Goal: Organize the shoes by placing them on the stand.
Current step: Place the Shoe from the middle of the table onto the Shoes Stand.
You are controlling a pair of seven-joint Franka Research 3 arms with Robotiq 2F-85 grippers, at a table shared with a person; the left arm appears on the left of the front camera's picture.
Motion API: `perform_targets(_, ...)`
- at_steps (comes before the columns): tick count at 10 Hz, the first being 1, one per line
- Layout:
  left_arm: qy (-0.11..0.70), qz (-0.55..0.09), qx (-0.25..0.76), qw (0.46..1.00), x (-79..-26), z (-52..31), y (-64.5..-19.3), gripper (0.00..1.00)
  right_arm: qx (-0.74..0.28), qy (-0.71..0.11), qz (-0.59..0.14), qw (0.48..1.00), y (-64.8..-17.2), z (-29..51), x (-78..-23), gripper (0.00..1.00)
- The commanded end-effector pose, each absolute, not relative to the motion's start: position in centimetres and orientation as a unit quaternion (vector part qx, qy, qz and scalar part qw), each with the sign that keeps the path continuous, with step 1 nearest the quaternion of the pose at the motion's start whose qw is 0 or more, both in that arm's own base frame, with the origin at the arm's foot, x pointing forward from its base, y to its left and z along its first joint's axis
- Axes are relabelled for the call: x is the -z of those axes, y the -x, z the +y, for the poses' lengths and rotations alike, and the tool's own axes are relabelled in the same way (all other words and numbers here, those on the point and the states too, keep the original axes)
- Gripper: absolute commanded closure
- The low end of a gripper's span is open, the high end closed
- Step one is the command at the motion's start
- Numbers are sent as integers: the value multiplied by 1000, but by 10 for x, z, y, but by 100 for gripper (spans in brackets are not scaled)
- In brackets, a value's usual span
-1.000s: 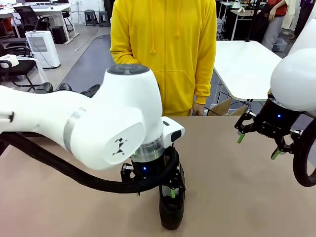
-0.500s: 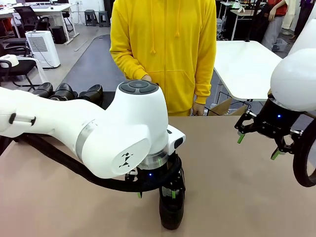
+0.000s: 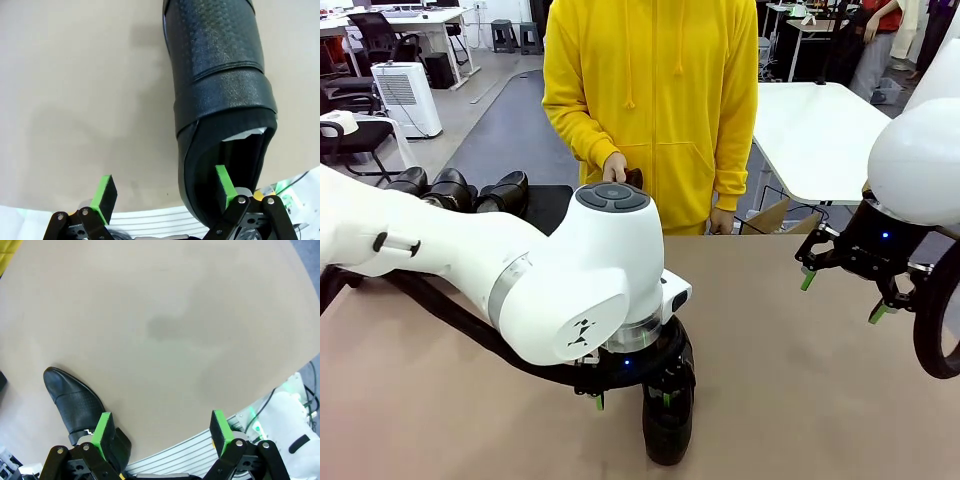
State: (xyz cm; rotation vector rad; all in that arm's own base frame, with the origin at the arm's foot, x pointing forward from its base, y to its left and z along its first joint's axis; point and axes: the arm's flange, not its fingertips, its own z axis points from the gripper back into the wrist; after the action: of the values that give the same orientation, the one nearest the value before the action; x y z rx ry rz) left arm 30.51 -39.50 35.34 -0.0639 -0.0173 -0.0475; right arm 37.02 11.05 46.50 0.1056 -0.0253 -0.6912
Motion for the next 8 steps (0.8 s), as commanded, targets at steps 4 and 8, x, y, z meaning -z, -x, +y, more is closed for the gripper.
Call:
perform_targets(4, 24, 11, 29, 999, -340, -408, -317, 33, 334, -52, -17, 941, -368, 110, -465, 0)
perform_targets(8, 23, 16, 35, 999, -339, -410, -318, 100, 334, -52, -17, 941, -368, 110, -465, 0)
